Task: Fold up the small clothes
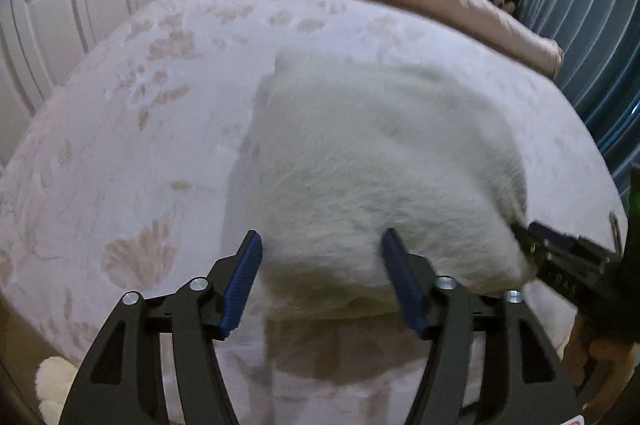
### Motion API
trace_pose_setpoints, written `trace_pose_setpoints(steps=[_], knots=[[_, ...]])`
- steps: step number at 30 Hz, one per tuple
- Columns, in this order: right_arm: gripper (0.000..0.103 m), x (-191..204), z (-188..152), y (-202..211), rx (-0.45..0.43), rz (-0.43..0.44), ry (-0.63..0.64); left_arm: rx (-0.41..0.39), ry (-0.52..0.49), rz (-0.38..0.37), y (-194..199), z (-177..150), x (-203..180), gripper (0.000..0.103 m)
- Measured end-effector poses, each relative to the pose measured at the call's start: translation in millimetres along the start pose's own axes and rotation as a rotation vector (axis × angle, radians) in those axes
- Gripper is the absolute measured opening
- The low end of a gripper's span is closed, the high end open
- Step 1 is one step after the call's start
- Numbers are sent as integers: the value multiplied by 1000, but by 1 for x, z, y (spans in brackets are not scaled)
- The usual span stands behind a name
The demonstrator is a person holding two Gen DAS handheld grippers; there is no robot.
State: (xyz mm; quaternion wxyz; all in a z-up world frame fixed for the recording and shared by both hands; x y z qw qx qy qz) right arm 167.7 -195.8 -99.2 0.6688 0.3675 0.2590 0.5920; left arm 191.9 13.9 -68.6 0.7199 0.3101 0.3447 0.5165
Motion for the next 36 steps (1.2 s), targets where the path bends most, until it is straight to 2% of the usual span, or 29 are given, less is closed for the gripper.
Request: trace_pose_setpoints(steps=[3, 4, 5, 7, 9, 11, 12, 13, 15, 18, 19, 20, 23, 25, 28, 31, 32, 34, 36], knots=[[47, -7, 3, 0, 15, 7, -37, 9, 14, 14, -10, -9, 4, 71], [45, -5, 5, 1, 24, 4, -31, 7, 17, 21, -9, -9, 5, 71], [38, 0, 9, 10, 27, 14, -27, 5, 19, 23, -7, -7, 5, 70], [35, 6, 23, 30, -19, 43, -48, -5, 18, 26, -2, -3, 4, 70], [35, 14, 53, 50, -91, 76, -57, -4, 15, 30, 0, -1, 4, 70], [31, 24, 78, 51, -105, 133, -63, 2, 23, 30, -2, -2, 4, 70], [26, 29, 89, 46, -105, 147, -56, 3, 26, 31, -3, -2, 4, 70], [25, 37, 104, 35, -98, 144, -28, 5, 26, 34, -4, -3, 4, 70], [14, 48, 120, 15, -79, 150, 10, 3, 23, 41, -2, -2, 2, 70], [14, 61, 136, -34, 12, 153, 31, 4, 26, 44, -3, -3, 2, 71], [14, 56, 136, -61, 66, 117, 34, 6, 29, 43, -3, -3, 2, 71], [10, 51, 131, -81, 112, 88, 31, 6, 28, 42, -4, -3, 3, 71], [9, 38, 128, -105, 129, 79, 24, 19, 31, 25, -7, -4, 1, 73], [9, 35, 135, -92, 119, 93, -18, 22, 30, 37, -8, -4, 1, 73], [12, 31, 137, -40, 7, 121, -26, 25, 31, 42, -7, -4, 2, 73], [12, 29, 101, 14, -37, 187, -34, 26, 36, 47, -5, -5, 1, 73], [12, 25, 76, 29, -30, 188, -37, 25, 37, 50, -4, -5, 1, 73], [12, 18, 50, 33, -14, 164, -43, 22, 32, 63, -3, -5, 0, 73], [14, 6, 19, 22, 41, 116, -48, 15, 19, 83, -1, -6, -2, 72]])
Point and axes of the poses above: each gripper's, at about its wrist camera, not at the fingertips, and y roughly against the way its jaws point, x to its left, z to its top, the point moved 8 cm from there along -y, roughly the way its jaws point, and after that the axes turned 3 degrees about -x, right-handed, at the moved point
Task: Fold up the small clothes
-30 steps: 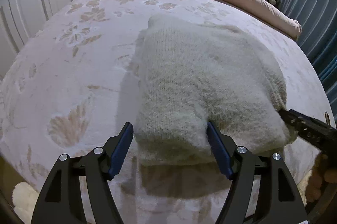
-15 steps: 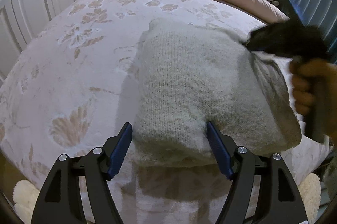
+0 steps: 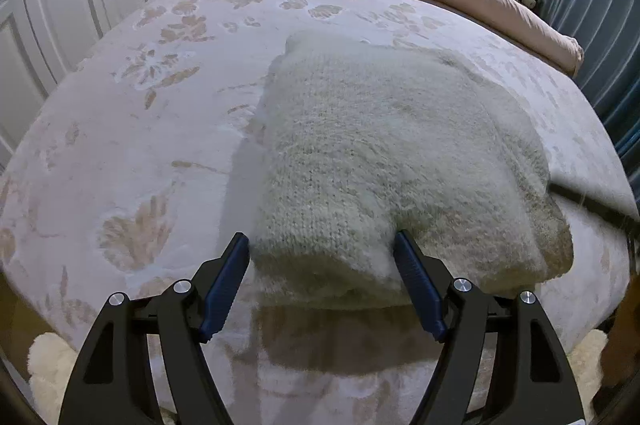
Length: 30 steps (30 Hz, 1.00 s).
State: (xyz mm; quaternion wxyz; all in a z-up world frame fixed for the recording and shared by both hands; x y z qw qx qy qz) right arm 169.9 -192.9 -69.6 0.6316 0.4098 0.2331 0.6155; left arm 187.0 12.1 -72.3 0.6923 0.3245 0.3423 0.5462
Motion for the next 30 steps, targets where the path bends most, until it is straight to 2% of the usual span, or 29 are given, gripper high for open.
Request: trace_pose_setpoints(steps=[3, 6, 10, 14, 17, 24, 26, 28, 30], knots=[[19, -12, -12, -14, 6, 9, -49, -7, -14, 25, 3, -1, -3, 72], [20, -8, -4, 5, -32, 20, -87, -21, -37, 54, 12, -1, -6, 72], [24, -1, -13, 40, -106, -29, -61, -39, -43, 59, 26, -2, -9, 72], [43, -7, -38, 58, -139, -86, -78, -41, -64, 79, 35, -13, -14, 73], [54, -16, -61, 60, -136, -128, -109, -37, -75, 103, 37, -27, -17, 77], [58, -19, -100, 47, -114, -219, -71, -68, -82, 122, 37, -63, -17, 82], [58, -16, -110, 42, -105, -221, -62, -82, -89, 144, 35, -73, -14, 83], [65, -13, -121, 39, -103, -221, -62, -90, -84, 160, 33, -79, -10, 86], [66, -9, -129, 33, -91, -219, -48, -85, -69, 164, 28, -85, -6, 86]])
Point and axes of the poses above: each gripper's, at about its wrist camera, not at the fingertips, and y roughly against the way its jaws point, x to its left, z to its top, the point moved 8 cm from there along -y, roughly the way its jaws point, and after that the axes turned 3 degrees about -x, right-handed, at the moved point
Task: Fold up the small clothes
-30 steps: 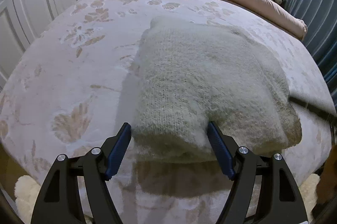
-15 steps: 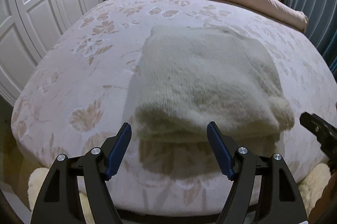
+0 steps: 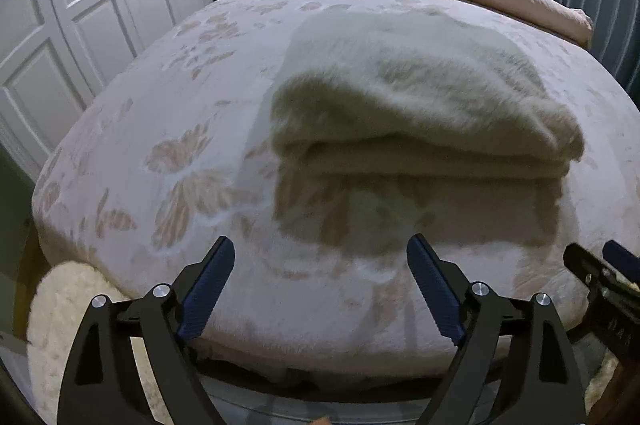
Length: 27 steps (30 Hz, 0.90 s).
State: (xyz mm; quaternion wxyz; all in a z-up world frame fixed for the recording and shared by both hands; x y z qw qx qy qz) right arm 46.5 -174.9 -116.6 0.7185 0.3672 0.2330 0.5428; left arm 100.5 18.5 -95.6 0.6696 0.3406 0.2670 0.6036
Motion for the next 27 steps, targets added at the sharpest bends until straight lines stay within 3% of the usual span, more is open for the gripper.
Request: trace_pose_setpoints(steps=[3, 7, 23, 27], knots=[[67, 7, -9, -7, 22, 1, 25, 20, 10, 11, -8, -10, 4, 86], [75, 12, -12, -12, 14, -15, 55, 39, 31, 0, -17, -19, 6, 88], [93, 21, -14, -25, 56, -45, 73, 121, 7, 75, -25, -19, 6, 98], [96, 24, -13, -27, 62, -48, 71, 132, 19, 55, -29, -18, 7, 98]])
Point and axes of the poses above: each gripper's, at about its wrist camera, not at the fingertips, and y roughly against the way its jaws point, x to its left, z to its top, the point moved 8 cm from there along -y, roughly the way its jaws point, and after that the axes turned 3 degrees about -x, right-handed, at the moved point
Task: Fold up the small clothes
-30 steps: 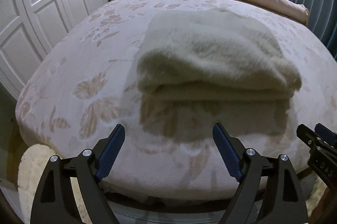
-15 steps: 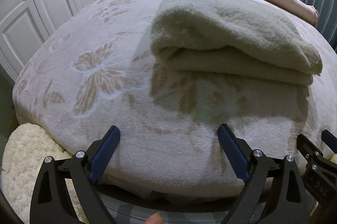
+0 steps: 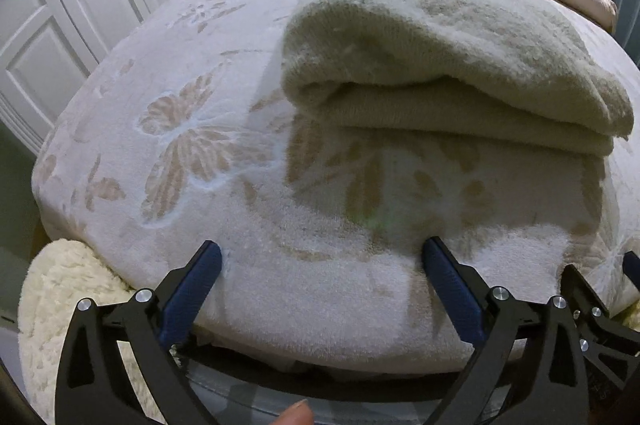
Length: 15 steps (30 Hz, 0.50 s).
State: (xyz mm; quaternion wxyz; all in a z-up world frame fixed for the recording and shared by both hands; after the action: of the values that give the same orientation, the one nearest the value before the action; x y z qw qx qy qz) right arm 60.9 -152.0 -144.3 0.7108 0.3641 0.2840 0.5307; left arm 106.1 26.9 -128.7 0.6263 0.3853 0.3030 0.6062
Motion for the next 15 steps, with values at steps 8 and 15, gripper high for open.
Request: trace_pose_setpoints(steps=[8, 15], knots=[[98, 2, 1, 0, 2, -2, -10, -7, 21, -14, -1, -1, 3, 98], [98, 4, 1, 0, 6, 0, -21, -2, 29, -26, -6, 3, 6, 98]])
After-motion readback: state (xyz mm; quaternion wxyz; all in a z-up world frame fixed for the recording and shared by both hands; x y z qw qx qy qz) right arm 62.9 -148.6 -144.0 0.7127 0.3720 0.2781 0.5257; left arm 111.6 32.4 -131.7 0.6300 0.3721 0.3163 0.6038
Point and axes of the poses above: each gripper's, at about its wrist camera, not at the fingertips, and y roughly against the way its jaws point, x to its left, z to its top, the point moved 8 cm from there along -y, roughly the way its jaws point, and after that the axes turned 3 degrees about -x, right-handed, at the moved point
